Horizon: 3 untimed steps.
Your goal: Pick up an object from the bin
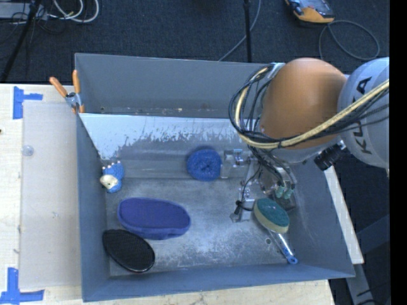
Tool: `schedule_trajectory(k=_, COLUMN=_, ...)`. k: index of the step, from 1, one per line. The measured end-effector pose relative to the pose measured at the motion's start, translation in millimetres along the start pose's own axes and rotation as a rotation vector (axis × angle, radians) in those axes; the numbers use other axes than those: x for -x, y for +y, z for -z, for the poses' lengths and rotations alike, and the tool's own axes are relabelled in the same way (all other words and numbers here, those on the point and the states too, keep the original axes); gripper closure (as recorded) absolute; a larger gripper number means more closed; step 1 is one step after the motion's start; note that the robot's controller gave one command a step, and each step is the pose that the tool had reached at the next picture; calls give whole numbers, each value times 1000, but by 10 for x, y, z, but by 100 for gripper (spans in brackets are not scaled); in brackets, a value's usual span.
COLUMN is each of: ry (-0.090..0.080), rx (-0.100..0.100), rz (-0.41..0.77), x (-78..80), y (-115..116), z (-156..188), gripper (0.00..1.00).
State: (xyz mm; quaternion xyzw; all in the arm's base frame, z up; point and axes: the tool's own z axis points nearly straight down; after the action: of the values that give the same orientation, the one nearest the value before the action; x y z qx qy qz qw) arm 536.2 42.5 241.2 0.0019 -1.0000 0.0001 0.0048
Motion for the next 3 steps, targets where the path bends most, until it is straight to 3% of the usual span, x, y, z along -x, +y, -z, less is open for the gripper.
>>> schedule_trajectory(k=1, ry=-8, rx=0, rz=-1, x=13, y=-3, z=44, gripper=0)
schedule_trajectory(k=2, ry=-8, rx=1, rz=65, x=-68, y=289, z=-654, gripper=0)
schedule_trajectory(k=3, ry=-2, rx=-1, rz=240, x=-362, y=693, z=-848, gripper=0)
